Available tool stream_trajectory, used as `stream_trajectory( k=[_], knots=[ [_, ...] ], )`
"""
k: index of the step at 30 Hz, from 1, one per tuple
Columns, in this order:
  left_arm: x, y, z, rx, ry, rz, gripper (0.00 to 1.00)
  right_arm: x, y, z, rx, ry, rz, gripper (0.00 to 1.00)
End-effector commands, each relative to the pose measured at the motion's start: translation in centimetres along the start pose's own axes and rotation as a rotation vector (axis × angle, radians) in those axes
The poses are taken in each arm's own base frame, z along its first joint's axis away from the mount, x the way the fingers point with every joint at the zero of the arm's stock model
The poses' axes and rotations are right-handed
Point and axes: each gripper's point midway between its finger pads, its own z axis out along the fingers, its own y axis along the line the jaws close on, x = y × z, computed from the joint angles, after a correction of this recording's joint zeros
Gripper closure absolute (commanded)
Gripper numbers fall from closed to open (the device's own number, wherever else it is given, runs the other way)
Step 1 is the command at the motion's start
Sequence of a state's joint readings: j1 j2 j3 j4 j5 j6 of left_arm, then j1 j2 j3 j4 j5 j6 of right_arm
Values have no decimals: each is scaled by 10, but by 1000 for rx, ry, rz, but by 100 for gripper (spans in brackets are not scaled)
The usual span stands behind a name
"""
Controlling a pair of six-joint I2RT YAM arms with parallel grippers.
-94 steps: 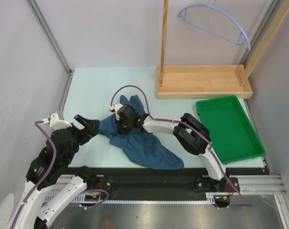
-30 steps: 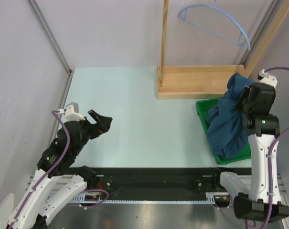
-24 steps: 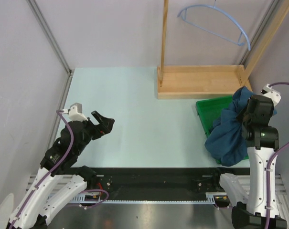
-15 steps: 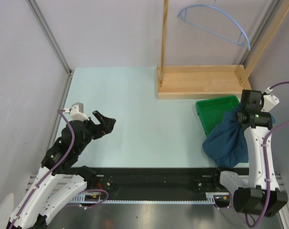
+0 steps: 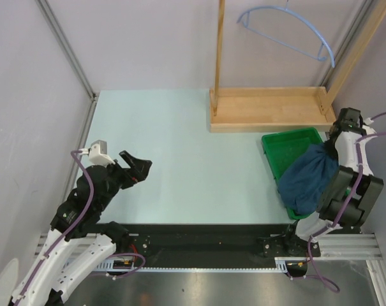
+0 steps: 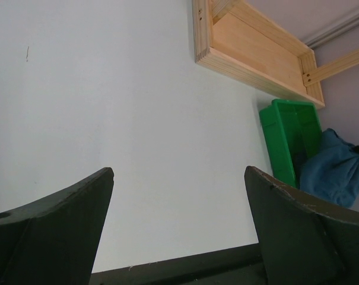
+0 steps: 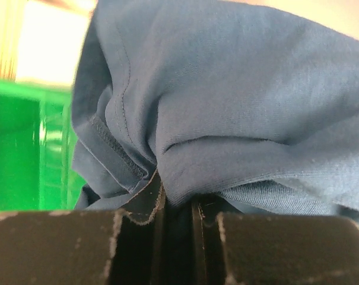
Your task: Remove the t-shirt from the hanger
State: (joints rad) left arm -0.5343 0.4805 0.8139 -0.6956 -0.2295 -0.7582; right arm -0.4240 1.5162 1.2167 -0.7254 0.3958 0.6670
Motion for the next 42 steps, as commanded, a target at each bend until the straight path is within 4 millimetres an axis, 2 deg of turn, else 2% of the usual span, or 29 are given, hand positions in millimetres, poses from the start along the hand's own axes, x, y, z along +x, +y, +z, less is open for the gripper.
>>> stream_trajectory(
  k=[1, 4, 7, 10, 12, 15, 16, 17, 18, 19, 20, 21, 23, 27, 31, 33, 34, 36, 38, 39, 40, 42],
  knots=[
    [-13, -4, -6, 11, -42, 13, 3, 2, 71, -20, -248, -11, -217, 100],
    [-10, -7, -3, 24, -29, 7, 4, 29, 89, -24, -361, 31, -349, 100],
    [-8, -9, -2, 31, -16, 9, 4, 52, 94, -21, -413, 97, -440, 97],
    [-9, -6, -4, 25, -26, 13, 3, 75, 85, -10, -393, 177, -477, 94],
    [-9, -5, -5, 23, -31, 15, 3, 88, 65, 3, -307, 212, -454, 92],
    [-8, -4, -4, 24, -32, 14, 4, 98, 39, 16, -216, 251, -410, 74],
    [-7, -4, -4, 26, -29, 15, 3, 98, 36, 16, -209, 254, -405, 60],
    [-6, -3, -3, 22, -25, 16, 3, 100, 30, 14, -188, 263, -412, 53],
    [-5, -3, -2, 23, -24, 17, 3, 92, 28, 10, -160, 233, -411, 46],
    [-5, -4, -1, 25, -20, 20, 3, 93, 30, 3, -141, 215, -432, 34],
    [-4, -4, 1, 22, -16, 22, 4, 95, 23, -5, -98, 212, -451, 30],
    [-4, -4, 2, 25, -17, 21, 3, 83, 19, -15, -58, 143, -449, 23],
    [-2, -4, 4, 22, -10, 23, 3, 95, 24, -35, -71, 127, -482, 1],
    [1, -6, 8, 32, -2, 15, 4, 98, 16, -60, -89, 96, -467, 0],
    [4, -4, 10, 29, 4, 18, 4, 79, -6, -85, -69, 26, -444, 0],
    [5, -2, 10, 22, 4, 23, 4, 66, -6, -107, -122, -15, -419, 0],
    [5, -2, 11, 20, 4, 22, 4, 68, -11, -113, -131, -2, -423, 0],
    [4, -2, 12, 17, 3, 24, 4, 85, -7, -133, -250, 57, -411, 2],
    [5, -1, 12, 15, 5, 24, 3, 100, -9, -148, -339, 87, -395, 17],
    [6, -1, 14, 12, 11, 22, 3, 111, -15, -146, -337, 111, -367, 26],
    [7, -2, 14, 15, 12, 20, 3, 117, -21, -149, -346, 124, -357, 46],
    [8, -2, 16, 12, 20, 16, 3, 127, -37, -152, -336, 149, -308, 55]
  ],
)
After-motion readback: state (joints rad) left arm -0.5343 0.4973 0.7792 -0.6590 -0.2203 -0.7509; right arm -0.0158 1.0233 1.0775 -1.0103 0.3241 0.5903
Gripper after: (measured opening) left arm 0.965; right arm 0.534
